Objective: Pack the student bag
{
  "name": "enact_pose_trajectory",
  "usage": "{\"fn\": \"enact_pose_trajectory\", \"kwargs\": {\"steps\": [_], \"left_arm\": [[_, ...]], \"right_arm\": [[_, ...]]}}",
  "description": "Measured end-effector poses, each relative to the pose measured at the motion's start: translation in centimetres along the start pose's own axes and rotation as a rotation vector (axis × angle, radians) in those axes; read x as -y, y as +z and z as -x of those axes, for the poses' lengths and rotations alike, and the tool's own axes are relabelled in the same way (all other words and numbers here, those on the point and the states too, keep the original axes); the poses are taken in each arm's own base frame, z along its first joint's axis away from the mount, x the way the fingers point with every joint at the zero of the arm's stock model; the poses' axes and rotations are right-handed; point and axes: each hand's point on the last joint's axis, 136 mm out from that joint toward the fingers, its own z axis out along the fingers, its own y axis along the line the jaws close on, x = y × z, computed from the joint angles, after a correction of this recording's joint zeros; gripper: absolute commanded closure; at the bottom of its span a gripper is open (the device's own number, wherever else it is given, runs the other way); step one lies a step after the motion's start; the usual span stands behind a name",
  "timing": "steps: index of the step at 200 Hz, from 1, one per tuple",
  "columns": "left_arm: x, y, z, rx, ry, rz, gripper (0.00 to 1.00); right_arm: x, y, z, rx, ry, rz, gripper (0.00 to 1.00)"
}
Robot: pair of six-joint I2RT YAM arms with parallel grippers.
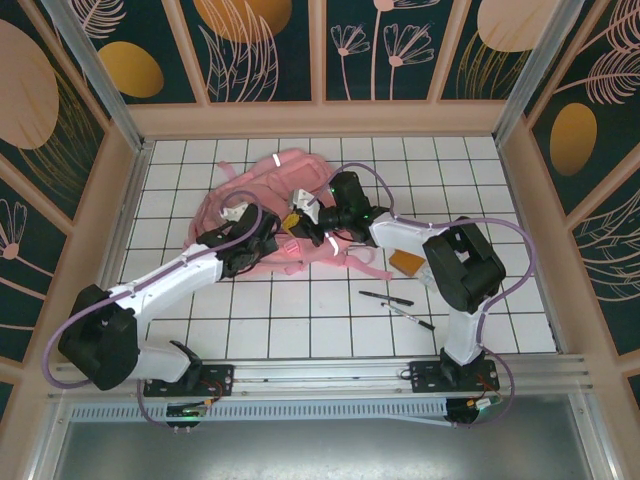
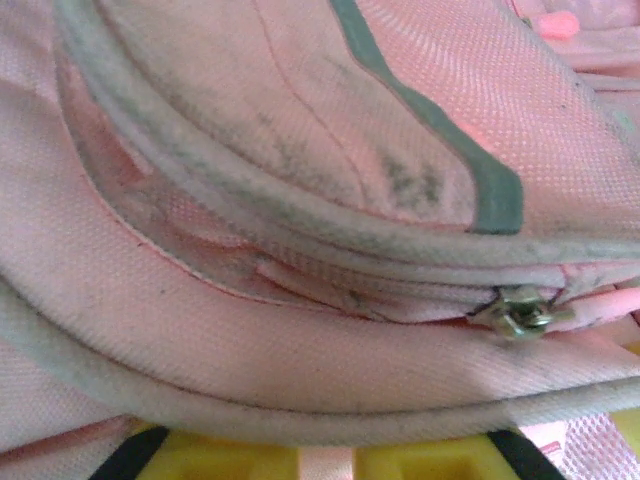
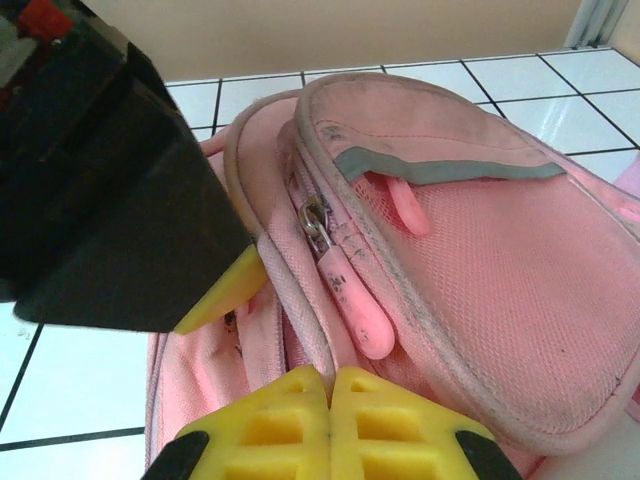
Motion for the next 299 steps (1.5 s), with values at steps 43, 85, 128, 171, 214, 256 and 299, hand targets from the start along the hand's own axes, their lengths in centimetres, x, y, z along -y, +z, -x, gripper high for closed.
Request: {"fn": "enact_pose_trajectory", "kwargs": {"steps": [43,85,128,171,214,256,299], "left_arm": [[0.5,-1.1,0.7,0.013,0.06,-0.051,1.0],[-0.3,-2.9,1.1,0.039,0.106,-0.123,1.0],[-1.0,-4.6,1.4,0.054,0.138,-0.181,1.0],[-2.3,-4.1,0.7,-0.026,0.098,-0.217,1.0],[-4.2,-3.0,0.5,-0.077,0.09,-0.211,1.0],[-5.2,-1.6,0.3,-0.089,0.249,-0.174,1.0],[-4.5,-0.9,-0.5,-0.134,0.304,-0.24,1.0]], "right_arm": [[-0.2,0.0,-0.5,-0.021,-0.05,0.005,1.0],[-0.7,0.3,-0.4,-0.047,-0.154,0.031,1.0],[-1.4,0.4,-0.6,-0.076,-0.263,0.064,1.0],[-1.4,0.1,-2.5,-0.16,-0.424,0.067,1.0],[-1.0,-1.2,-4.5,-0.225,-0.528,0.053,1.0],[0.2,-3.2,-5.4,-0.26,-0.579,0.023,0.98],[0.4,-5.0,-7.1,-0.291,-0.458,-0.007,0.49]]}}
